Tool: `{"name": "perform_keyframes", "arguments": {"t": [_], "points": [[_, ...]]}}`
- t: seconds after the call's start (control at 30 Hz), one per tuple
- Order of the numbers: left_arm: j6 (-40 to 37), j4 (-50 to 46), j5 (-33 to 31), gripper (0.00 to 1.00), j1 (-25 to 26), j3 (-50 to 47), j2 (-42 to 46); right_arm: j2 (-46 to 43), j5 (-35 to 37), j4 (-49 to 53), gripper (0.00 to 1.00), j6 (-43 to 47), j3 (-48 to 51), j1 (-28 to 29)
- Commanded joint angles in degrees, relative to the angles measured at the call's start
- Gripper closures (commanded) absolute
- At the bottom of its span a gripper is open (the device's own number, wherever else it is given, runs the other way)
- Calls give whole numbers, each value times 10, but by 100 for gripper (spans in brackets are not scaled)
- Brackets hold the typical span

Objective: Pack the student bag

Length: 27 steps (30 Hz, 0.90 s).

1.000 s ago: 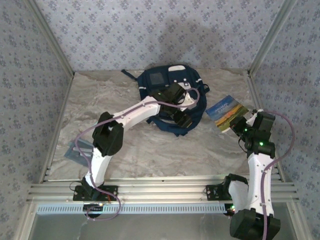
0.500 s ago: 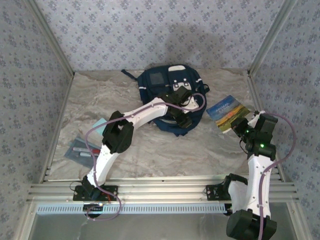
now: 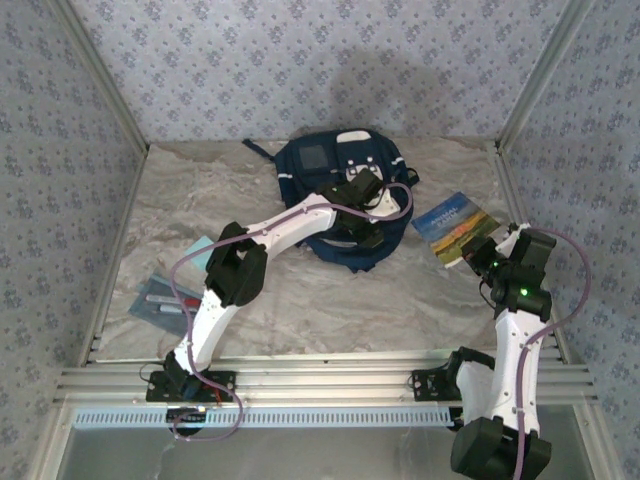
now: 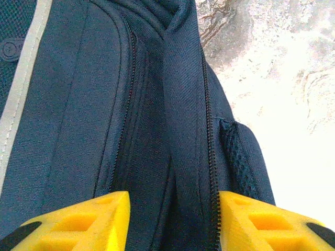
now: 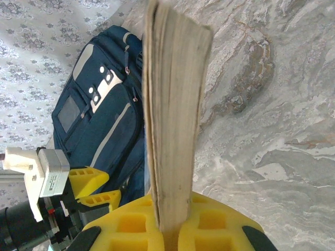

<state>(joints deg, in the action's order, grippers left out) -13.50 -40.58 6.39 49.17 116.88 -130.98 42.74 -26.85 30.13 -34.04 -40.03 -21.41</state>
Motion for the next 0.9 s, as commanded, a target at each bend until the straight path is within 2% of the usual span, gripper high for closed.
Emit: {"name": "perform_keyframes", "arguments": {"t": [0.0, 0.17, 0.27, 0.3, 0.4, 0.53, 0.57, 0.63, 0.67, 0.77, 0.87], "points": [[-3, -20, 19, 52, 0, 17, -16, -11, -22, -37, 100, -8, -5, -5], [1, -19, 17, 63, -3, 23, -28, -13, -24, -33, 100, -8, -6, -7], [10, -21, 16, 89, -10, 34, -31, -15, -26, -30, 100, -8, -9, -8], [16, -24, 16, 94, -11, 39, -30, -16, -26, -28, 100, -8, -11, -7], [31, -43, 24, 95, -14, 64, -26, -17, -26, -25, 100, -5, -12, -9], [52, -68, 49, 89, -15, 103, -14, -17, -28, -27, 100, -6, -11, -9], [56, -68, 54, 90, -16, 106, -10, -17, -28, -28, 100, -7, -11, -10], [63, -65, 65, 100, -20, 110, -3, -18, -29, -28, 100, -8, -9, -9], [69, -65, 66, 100, -23, 114, -2, -18, -30, -29, 100, -8, -9, -9], [120, -61, 77, 100, -43, 135, 1, -21, -39, -25, 100, -12, -9, -10], [194, -45, 123, 100, -75, 156, 9, -28, -52, -22, 100, -16, -13, -10]]}}
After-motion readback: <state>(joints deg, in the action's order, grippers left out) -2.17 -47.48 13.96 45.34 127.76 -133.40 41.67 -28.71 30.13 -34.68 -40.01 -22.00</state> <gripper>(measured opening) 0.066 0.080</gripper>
